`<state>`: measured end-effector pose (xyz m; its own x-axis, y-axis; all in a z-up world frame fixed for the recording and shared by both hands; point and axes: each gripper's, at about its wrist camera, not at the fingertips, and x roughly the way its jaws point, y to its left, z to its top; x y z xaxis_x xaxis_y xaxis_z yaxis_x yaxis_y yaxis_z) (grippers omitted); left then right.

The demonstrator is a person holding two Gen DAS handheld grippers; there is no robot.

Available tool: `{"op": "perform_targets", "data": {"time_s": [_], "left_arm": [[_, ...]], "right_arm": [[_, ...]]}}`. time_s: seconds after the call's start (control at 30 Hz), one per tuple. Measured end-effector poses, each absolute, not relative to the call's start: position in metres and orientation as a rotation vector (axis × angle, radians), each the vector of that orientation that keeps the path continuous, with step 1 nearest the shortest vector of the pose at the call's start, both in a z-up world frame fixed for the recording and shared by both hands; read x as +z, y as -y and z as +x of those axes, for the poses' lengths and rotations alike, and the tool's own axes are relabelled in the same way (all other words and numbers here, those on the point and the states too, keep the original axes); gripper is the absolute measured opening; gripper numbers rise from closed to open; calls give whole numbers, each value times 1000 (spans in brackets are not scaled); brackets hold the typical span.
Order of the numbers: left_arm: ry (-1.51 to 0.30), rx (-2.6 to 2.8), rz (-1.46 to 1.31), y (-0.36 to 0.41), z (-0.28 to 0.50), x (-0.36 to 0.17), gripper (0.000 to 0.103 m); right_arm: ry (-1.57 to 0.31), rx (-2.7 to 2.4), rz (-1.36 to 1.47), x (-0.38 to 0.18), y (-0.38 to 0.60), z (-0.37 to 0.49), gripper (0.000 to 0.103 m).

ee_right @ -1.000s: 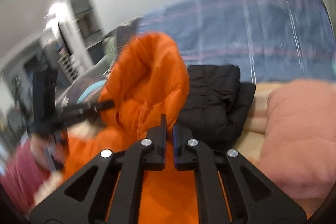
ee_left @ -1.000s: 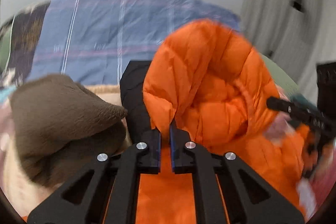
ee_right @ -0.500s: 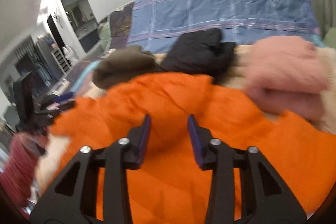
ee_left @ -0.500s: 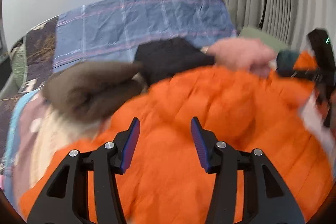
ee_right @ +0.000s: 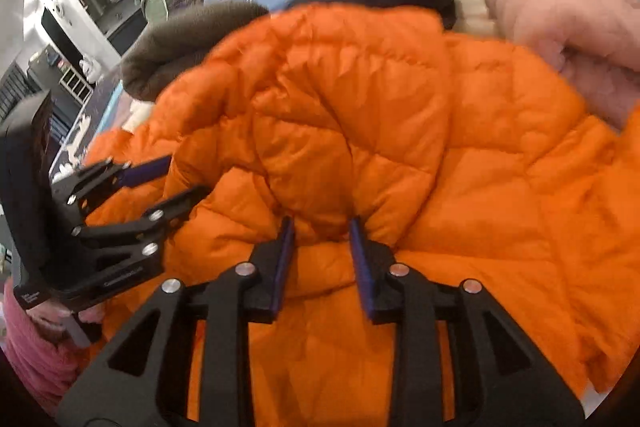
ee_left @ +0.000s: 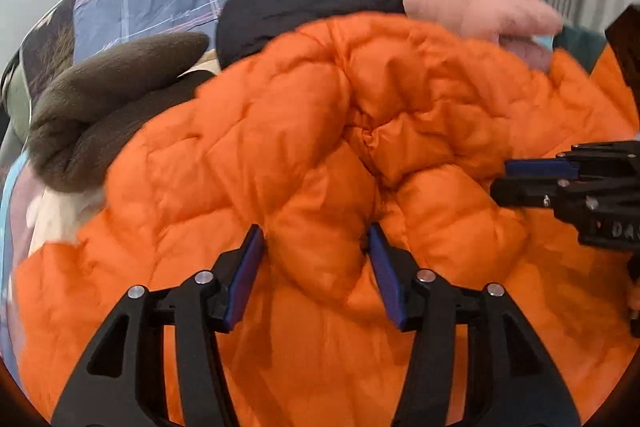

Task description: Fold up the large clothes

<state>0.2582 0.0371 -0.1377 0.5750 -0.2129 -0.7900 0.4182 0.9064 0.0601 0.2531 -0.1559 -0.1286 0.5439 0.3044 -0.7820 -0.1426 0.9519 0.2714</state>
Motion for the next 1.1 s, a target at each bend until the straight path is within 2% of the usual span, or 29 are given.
{"op": "perform_targets", "data": {"time_s": [0.1,0.27,0.4,0.47,0.5,0.7,0.93,1.07,1.1], "left_arm": [[-817,-345,196,-65,226,-110,65],[-750,-234,-2,-140,172,-92,75],[-802,-52,-171,-220,131,-109,75],[-838,4,-272,-254,115,-122,75],[-848,18,-316,-268,111,-127,75],[-822,132,-689,-358,87,-165,75],[-795,300,-994,-422,105,-201,75],[-708,349,-1162,-454,107,-211,74],[-691,367,-1157,-457,110,-207,69]], "right_arm": [[-873,267,168,-106,155,241,40],[-847,290,199,-97,137,251,40],[-883,243,156,-119,125,267,47],[-996,199,173,-153,128,278,48],[-964,196,157,-162,126,276,48],[-897,180,66,-161,114,265,50],[-869,199,100,-165,121,260,50],[-863,200,100,-166,119,262,51],[-862,202,102,-166,120,262,51]]}}
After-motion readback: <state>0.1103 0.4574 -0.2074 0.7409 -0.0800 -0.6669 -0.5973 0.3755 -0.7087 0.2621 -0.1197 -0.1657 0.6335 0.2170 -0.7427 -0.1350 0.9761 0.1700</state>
